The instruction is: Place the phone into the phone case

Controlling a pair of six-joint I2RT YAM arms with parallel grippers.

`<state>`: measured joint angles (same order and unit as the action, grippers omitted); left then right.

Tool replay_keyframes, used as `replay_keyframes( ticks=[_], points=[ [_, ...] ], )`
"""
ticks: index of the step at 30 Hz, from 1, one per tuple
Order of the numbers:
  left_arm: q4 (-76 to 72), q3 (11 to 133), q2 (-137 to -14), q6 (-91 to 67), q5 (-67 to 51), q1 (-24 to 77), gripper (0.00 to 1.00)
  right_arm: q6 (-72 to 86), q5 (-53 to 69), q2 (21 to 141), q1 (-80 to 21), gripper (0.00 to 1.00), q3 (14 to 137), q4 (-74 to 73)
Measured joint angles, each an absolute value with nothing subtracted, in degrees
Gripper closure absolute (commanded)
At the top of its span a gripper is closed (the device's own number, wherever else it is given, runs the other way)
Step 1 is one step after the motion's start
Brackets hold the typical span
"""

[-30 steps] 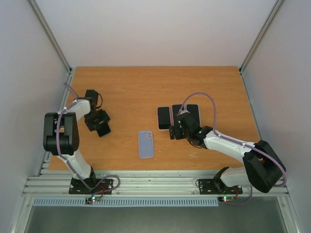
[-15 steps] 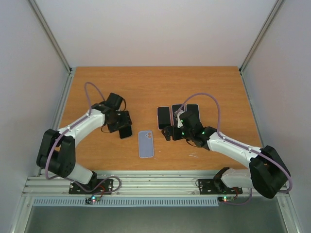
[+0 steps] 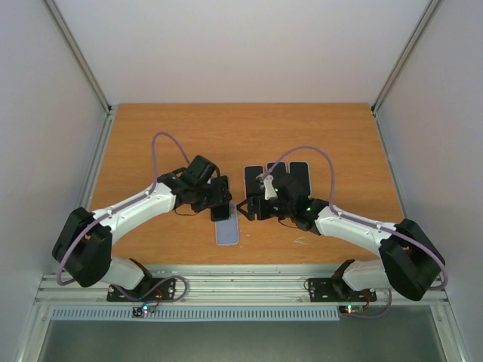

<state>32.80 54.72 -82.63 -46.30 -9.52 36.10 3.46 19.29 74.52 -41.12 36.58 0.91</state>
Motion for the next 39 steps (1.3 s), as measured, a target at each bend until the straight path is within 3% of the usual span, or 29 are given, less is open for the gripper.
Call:
replay_keyframes(
  ticks=[5, 10, 17, 20, 27, 39],
  points=[
    [29.69, 52.56, -81.34, -50.06, -9.10, 38.41, 0.36, 5.10, 20.49, 77.23, -43.24, 0.28, 36.42, 3.73],
    [28.01, 52.38, -81.34, -52.53, -8.51, 40.62, 0.36, 7.29, 21.45, 80.34, -44.18, 0.40, 36.21, 7.81],
    [25.65, 51.70, -80.93, -54.24, -8.54, 41.85, 0.34, 10.55, 23.11, 83.42, -44.31, 0.84, 35.09, 14.00],
    [24.69, 50.41, -79.75, -54.50, -8.16, 41.87, 0.27, 11.33, 24.14, 83.42, -44.47, 0.99, 34.92, 15.94],
    [20.82, 46.52, -74.30, -53.47, -6.92, 41.87, 0.05, 12.62, 25.96, 82.96, -44.31, 0.99, 33.98, 18.61],
    [5.50, 32.38, -58.92, -52.42, -13.54, 32.08, 0.07, 15.03, 29.08, 76.03, -41.50, 0.99, 30.74, 20.27]
  ],
)
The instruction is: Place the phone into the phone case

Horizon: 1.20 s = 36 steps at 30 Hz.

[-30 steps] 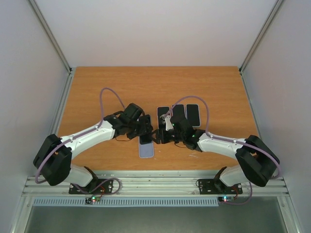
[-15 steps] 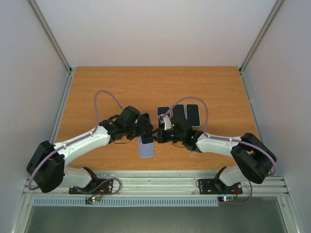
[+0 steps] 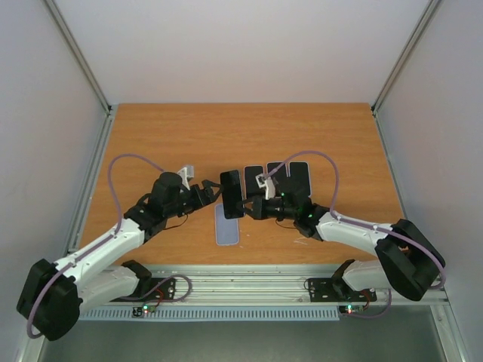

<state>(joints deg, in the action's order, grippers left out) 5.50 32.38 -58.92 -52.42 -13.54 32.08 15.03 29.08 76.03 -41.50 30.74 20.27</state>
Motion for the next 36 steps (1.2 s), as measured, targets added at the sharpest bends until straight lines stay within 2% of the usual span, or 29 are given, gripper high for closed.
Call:
replay_keyframes(
  ticks=[12, 21, 26, 28, 32, 34, 36],
  points=[
    [-15.66, 25.67, -54.96, -55.70, -28.53, 29.58, 0.26, 22.37, 37.65, 71.26, -39.42, 0.99, 29.71, 31.38],
    [-28.67, 24.27, -55.33, -60.73, -35.68, 29.26, 0.57, 25.15, 42.30, 70.54, -39.13, 0.99, 29.71, 35.38],
    [-31.68, 23.62, -55.31, -62.02, -37.21, 29.15, 0.82, 26.89, 44.73, 70.81, -38.98, 0.99, 29.74, 38.61],
    [-32.34, 23.09, -55.22, -61.93, -37.71, 29.15, 0.89, 27.64, 45.56, 71.48, -38.89, 0.99, 29.78, 40.12],
    [-33.41, 22.37, -54.04, -61.89, -38.33, 28.91, 0.98, 29.89, 47.90, 73.14, -38.57, 0.91, 29.82, 42.50],
    [-32.36, 22.35, -52.73, -61.43, -38.11, 28.91, 0.99, 30.04, 48.56, 73.65, -38.35, 0.80, 29.89, 43.88],
    [-29.32, 22.50, -50.92, -60.51, -37.28, 28.97, 1.00, 29.76, 48.95, 74.17, -38.30, 0.72, 29.91, 44.25]
  ],
)
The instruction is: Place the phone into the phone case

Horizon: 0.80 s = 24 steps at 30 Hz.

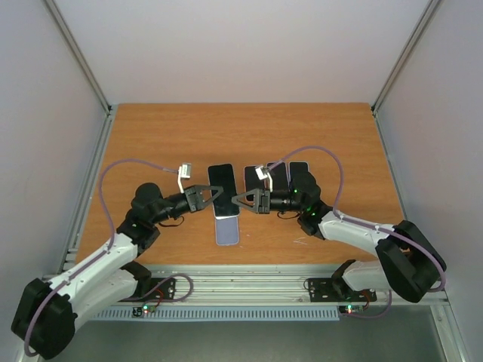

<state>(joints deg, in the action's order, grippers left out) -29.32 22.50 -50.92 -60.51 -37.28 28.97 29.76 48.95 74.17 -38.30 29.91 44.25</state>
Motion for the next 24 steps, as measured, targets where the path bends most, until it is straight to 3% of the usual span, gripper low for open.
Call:
replay_keyframes(
  ticks=[4, 12, 24],
  points=[
    [-16.78, 23.29, -47.81, -56.82, -34.13, 29.17, 1.00, 28.42, 48.03, 75.33, -36.34, 0.64, 29.91, 41.85],
    [6.15, 27.00, -47.62, -50.35, -26.87, 29.19, 0.99, 23.03, 43.00, 77.30, -35.31, 0.64, 29.93, 30.96],
    [11.20, 26.96, -58.92, -51.51, -21.47, 34.04, 0.99, 20.88, 36.95, 88.64, -35.31, 0.70, 30.26, 22.39]
  ],
)
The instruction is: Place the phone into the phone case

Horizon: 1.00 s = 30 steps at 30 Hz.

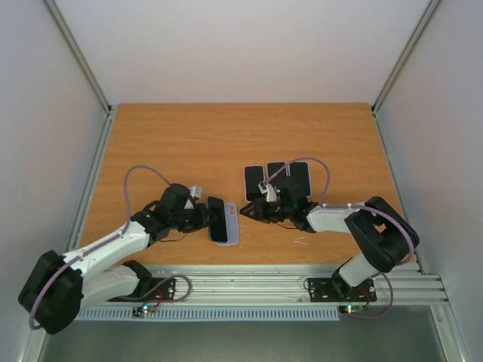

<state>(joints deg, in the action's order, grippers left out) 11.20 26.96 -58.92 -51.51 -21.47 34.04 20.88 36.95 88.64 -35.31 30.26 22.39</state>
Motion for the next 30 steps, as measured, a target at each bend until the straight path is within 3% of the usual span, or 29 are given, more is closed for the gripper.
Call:
replay_keyframes(
  ticks=[16, 30],
  points=[
    [-0.14, 26.96, -75.99, -55.16, -20.27, 36.91, 1.00, 22.92, 36.99, 97.95, -35.31, 0.77, 30.76, 24.21],
    [-6.07, 27.05, -79.72, -57.28, -20.88, 37.67, 1.00, 24.91, 38.59, 102.54, -36.64, 0.89, 32.47, 28.38]
  ],
)
